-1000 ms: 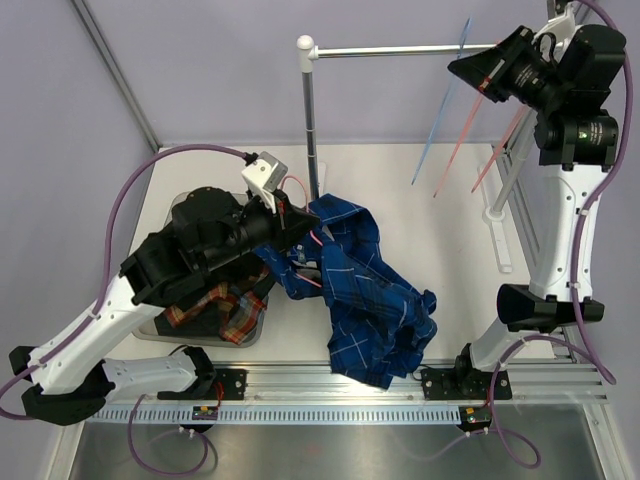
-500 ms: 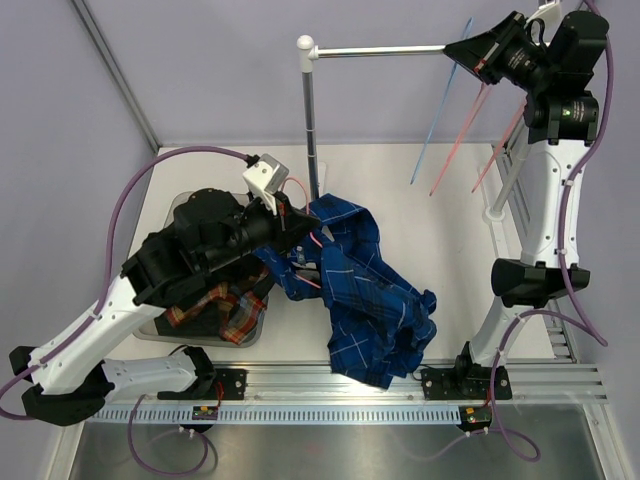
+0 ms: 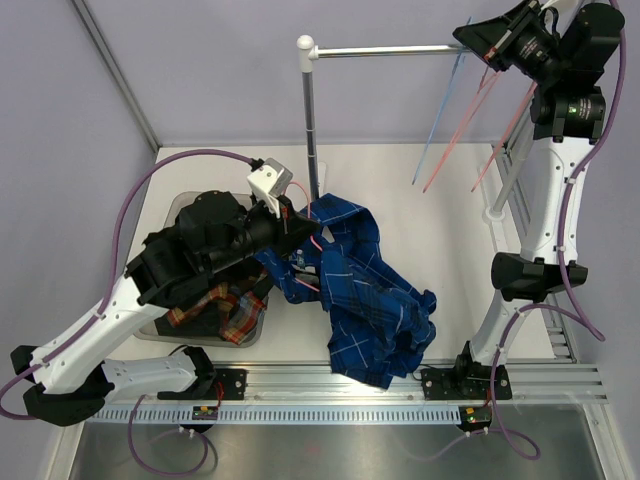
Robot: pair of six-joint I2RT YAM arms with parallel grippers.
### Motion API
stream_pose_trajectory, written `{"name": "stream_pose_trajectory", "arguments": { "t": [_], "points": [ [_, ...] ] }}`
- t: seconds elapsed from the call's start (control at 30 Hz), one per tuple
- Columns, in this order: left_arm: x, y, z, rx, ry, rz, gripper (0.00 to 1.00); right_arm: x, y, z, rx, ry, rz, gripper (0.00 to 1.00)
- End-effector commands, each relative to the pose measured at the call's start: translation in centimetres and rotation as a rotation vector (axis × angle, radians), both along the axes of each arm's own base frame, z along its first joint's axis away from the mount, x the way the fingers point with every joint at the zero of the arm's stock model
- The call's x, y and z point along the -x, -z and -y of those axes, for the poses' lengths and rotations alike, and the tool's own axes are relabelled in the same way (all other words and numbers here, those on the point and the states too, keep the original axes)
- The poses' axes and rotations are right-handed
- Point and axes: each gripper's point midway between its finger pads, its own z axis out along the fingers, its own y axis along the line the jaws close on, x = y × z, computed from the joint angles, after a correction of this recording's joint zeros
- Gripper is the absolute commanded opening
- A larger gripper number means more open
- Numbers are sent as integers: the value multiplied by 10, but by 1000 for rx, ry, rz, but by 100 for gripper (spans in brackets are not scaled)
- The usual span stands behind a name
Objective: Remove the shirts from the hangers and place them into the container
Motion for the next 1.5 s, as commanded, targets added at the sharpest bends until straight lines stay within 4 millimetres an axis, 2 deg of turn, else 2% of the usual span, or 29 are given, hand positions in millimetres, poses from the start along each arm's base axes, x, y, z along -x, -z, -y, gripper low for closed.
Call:
{"name": "stream_pose_trajectory", "arguments": {
  "t": [0.0,0.27,0.43,0.53,0.57,0.63,0.67,0.73,0.77,0.97,1.03,1.07,1.1,1.2,1.3,1.33,1.4,1.43,1.47],
  "points": [
    [0,-16,2,51,7,40,0,-4,-11,4,-26,-29,46,0],
    [0,-12,2,38,6,29,0,-7,-24,10,-60,-57,88,0],
    [3,-13,6,41,32,25,0,-9,-16,16,-39,-32,66,0],
    [2,-12,7,40,35,24,0,-2,-16,19,6,7,73,0],
    [2,-11,8,40,37,24,0,8,-22,19,23,19,91,0],
    [2,-9,9,38,41,19,0,14,-20,22,66,53,96,0],
    [2,-8,9,37,39,17,0,26,-28,22,82,65,118,0],
    [2,-6,10,38,42,15,0,29,-22,27,119,108,104,0],
    [2,-6,10,41,43,15,0,38,-27,27,132,118,119,0],
    [5,-4,15,50,64,4,0,57,-30,26,154,127,131,0],
    [5,-3,14,50,62,1,0,59,-29,24,156,114,125,8],
    [5,-3,13,52,60,2,0,62,-29,23,156,111,124,18],
    [5,-4,12,53,57,3,0,63,-28,23,156,114,120,36],
    [6,-4,10,53,54,5,0,65,-23,25,167,125,104,46],
    [8,-8,8,66,54,10,0,69,-16,25,172,128,76,50],
    [9,-10,7,73,55,14,0,77,-17,22,180,127,77,52],
    [8,-13,7,75,54,17,0,79,-7,24,216,166,58,53],
    [8,-14,7,72,53,18,0,94,-11,23,235,192,74,55],
    [8,-18,6,72,51,24,0,93,-4,21,256,231,57,57]
  ]
}}
